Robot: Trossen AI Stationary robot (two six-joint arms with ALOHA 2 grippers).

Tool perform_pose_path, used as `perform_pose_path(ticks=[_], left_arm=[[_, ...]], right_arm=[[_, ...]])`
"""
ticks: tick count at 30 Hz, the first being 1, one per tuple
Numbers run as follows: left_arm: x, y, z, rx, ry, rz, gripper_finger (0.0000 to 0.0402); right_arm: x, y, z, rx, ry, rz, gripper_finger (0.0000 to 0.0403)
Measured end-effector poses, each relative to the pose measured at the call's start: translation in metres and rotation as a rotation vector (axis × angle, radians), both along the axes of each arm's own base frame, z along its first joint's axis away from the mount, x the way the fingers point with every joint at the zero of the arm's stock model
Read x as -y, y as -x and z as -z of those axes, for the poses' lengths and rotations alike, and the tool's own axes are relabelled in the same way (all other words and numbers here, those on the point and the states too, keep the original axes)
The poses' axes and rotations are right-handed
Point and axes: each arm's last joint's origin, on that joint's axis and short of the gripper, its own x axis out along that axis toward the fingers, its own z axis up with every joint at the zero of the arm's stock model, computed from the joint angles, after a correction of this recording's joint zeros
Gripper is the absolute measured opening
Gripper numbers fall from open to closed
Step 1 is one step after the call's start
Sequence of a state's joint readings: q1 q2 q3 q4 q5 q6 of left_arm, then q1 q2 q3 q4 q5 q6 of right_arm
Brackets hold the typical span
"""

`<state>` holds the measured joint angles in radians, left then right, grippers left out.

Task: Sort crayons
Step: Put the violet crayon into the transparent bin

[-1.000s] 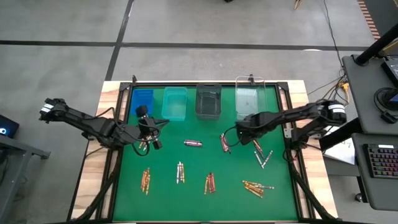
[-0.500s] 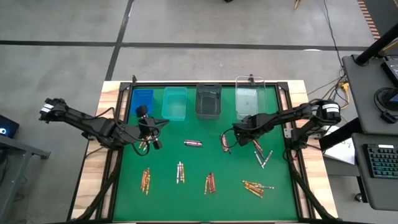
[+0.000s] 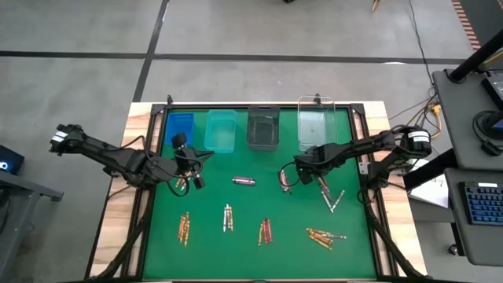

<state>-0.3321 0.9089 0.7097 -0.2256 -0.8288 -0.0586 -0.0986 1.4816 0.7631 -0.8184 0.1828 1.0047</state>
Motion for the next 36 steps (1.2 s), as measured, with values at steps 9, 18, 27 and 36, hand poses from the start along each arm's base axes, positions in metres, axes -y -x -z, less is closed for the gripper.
perform_pose_path(ticks=[9, 18, 27, 36], left_arm=[[0.000, -0.001, 0.001, 0.037, 0.068, -0.023, 0.0000], [0.003, -0.008, 0.006, 0.049, 0.112, -0.041, 0.0000], [0.005, -0.014, 0.003, 0.109, 0.126, -0.035, 0.0000], [0.005, -0.014, 0.001, 0.123, 0.129, -0.033, 0.0000]], right_arm=[[0.000, 0.002, -0.032, 0.129, 0.018, -0.031, 0.0008], [-0.006, -0.003, -0.092, 0.414, 0.053, -0.159, 0.0008], [0.001, -0.029, -0.151, 0.717, 0.256, -0.347, 0.0009], [0.042, -0.058, -0.189, 0.682, 0.479, -0.403, 0.0009]])
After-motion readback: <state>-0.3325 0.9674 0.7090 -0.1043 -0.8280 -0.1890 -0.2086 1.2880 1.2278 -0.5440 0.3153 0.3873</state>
